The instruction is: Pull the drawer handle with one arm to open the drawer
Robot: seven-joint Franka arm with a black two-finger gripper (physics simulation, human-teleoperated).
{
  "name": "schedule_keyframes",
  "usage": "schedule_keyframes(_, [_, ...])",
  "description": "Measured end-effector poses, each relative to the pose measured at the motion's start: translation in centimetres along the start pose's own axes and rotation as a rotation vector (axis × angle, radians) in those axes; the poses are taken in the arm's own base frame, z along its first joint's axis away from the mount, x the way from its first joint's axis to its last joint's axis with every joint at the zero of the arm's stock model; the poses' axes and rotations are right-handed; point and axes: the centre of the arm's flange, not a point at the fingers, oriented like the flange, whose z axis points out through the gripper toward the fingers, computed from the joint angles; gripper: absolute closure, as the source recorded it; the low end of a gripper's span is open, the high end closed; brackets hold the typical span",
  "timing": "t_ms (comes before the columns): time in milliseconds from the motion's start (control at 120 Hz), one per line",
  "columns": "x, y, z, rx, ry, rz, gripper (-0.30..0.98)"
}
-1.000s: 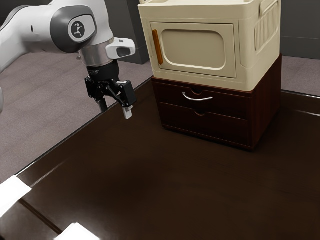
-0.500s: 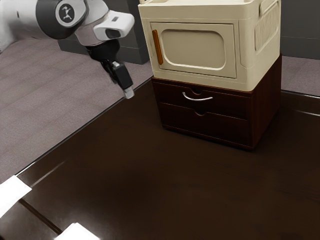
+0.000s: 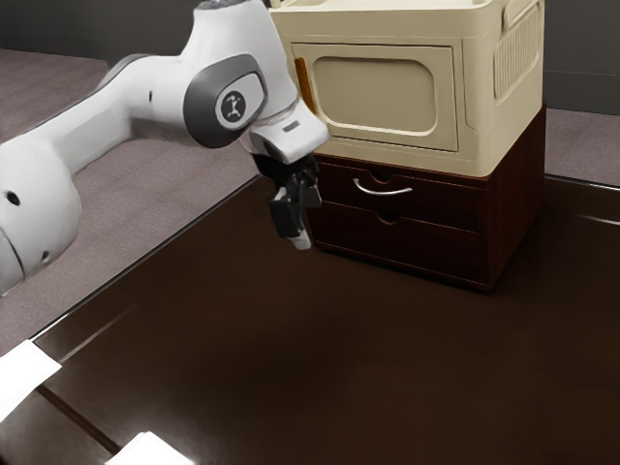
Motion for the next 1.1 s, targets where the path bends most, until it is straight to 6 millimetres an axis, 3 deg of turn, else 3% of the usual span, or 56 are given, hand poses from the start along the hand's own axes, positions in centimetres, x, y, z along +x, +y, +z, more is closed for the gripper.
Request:
schedule_keyframes(467, [2.5, -2.3, 2.0, 0.137, 0.054, 0.342, 0.00])
schedule_keyframes(1100, [4.0, -4.7, 3.7, 0.268, 0.083, 0.536, 0.00])
